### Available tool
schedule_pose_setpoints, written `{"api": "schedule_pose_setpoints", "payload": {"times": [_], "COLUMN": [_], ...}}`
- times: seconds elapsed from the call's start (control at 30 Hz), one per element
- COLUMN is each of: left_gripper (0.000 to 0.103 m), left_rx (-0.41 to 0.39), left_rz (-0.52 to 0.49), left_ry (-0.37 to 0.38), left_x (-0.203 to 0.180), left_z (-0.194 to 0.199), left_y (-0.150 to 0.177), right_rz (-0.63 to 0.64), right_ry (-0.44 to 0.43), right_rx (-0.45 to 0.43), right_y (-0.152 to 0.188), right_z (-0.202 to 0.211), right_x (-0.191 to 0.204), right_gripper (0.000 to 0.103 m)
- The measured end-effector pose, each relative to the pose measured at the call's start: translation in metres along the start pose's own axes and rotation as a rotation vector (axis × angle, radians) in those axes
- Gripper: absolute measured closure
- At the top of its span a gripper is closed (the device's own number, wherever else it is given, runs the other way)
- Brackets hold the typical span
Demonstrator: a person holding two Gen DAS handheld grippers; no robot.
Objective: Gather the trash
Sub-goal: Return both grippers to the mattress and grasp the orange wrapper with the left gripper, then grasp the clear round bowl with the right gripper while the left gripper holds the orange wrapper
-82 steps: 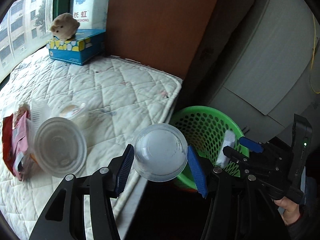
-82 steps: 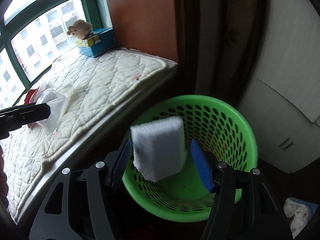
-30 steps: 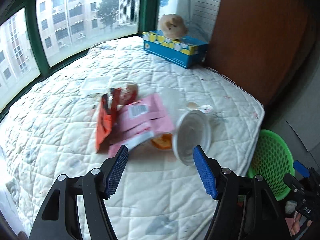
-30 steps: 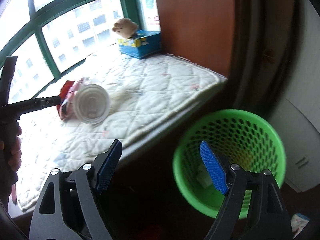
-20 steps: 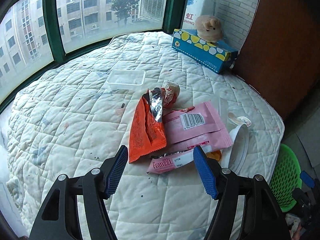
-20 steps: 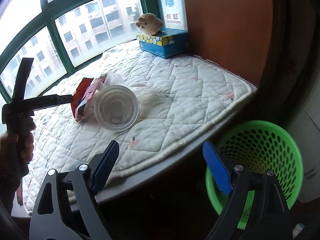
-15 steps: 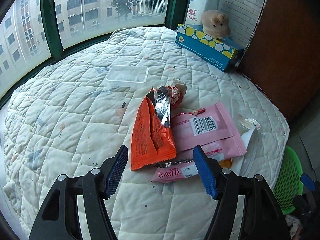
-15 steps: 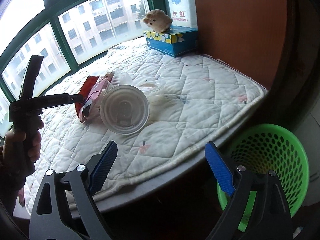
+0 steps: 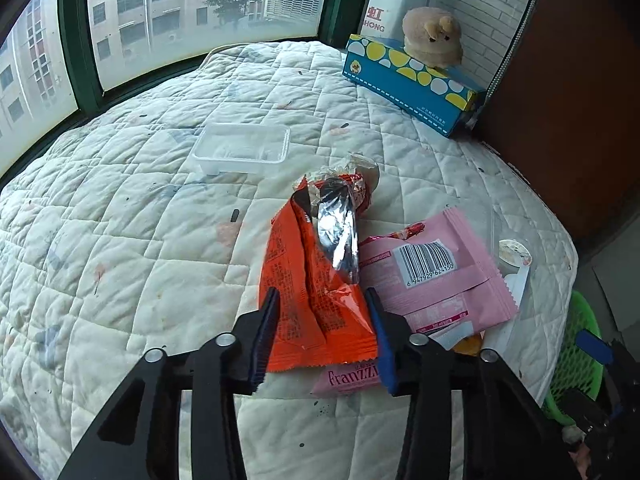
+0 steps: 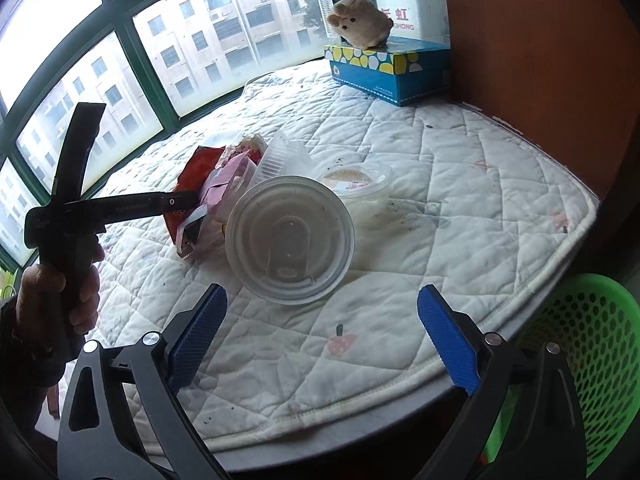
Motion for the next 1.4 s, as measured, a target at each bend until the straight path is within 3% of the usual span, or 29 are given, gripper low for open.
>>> {"api": "schedule_pose_setpoints", "payload": {"times": [0.37,0.53,1.03,1.2,1.4], "left_gripper": [0.091,0.096,0.098,0.098,0.098], "left_rx": [-0.022,-0.038,-0.074,-0.087,-0.104], "left_rz": [-0.024,-0.029,-0.033,-0.041,-0.052], "left_ry": [0.038,0.043,0.053,0.057,0.073], "left_x": [0.003,0.005,0.009,0.005,-0.003], "left_z": [0.013,0.020,0.042,0.049,0.064], "left_y": [-0.001,-0.002,-0.006,-0.005,-0.004], "right_rz": [0.010,0.001,0.063,0.075,0.047], "right_ry": [-0.074,-0.096,-0.073,-0.025,-0.035], "right_rx": [0.060,0.069,0.095,0.089,0.067], "right_y": [-0.008,-0.009,-0.016,-0.017,-0.015], "right_z": [-0.045,-0.057,-0.074,-0.074,-0.062], "right_x": [0.008,0.006,0.017,0.019,0.017], "right_gripper": [0.005,0.004,0.005,0.010,0.011]}}
Point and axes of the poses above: each gripper's, at about its wrist camera, not at the fingertips, and z roughly against the way its jaws point, x to its left, y to its underside, the point moved 4 cm from there along -z, roughly the way its jaws point, and after that the axes turned 5 degrees about z, right-handed, at the moved point
